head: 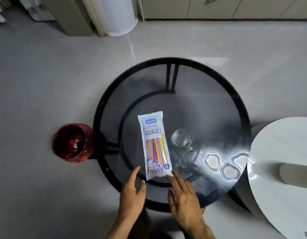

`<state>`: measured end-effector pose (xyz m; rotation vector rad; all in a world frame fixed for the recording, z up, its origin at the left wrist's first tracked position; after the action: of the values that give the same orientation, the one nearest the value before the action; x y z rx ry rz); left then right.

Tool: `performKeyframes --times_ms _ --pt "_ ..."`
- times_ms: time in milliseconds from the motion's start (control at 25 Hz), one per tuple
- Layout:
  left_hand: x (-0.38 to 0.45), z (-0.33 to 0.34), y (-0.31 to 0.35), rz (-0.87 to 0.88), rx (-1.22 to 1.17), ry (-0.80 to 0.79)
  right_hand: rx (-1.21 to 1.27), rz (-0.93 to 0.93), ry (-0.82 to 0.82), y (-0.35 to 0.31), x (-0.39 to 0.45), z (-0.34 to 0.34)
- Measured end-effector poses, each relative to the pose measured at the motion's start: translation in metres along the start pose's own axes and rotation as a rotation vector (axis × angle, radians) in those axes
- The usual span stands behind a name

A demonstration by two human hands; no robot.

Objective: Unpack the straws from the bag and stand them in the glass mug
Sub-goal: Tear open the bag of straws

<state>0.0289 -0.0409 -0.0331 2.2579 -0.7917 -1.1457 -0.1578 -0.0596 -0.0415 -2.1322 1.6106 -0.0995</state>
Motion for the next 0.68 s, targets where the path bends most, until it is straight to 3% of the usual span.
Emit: performKeyframes --times_ms 120,240,520,680 --pt "0.100 0.061 -0.008 0.231 -0.122 0.066 -0.024 -0.145 0.012 0.019 0.082 0.085" --pt "0.170 0.100 -0.039 0.291 -0.172 0.132 -0.051 -0.224 0.073 0.040 0.122 0.158" --pt "0.200 0.100 -0.064 0.288 -0.445 -0.018 -0.111 -0.383 0.346 0.048 0.132 0.182" --pt "0.200 0.099 -0.075 0.275 -0.459 -0.140 -0.255 -0.419 0.355 0.044 0.125 0.186"
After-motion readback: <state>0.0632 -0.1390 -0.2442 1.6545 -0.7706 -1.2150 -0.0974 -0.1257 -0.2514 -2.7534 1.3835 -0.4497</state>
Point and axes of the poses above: each hand's wrist, its own x-axis towards the middle knuckle, its own z-axis out of the palm, y = z × x, the point moved 6 cm from there along x, towards the middle knuckle, and after that the axes turned 9 degrees about -x, right-handed, at the moved point
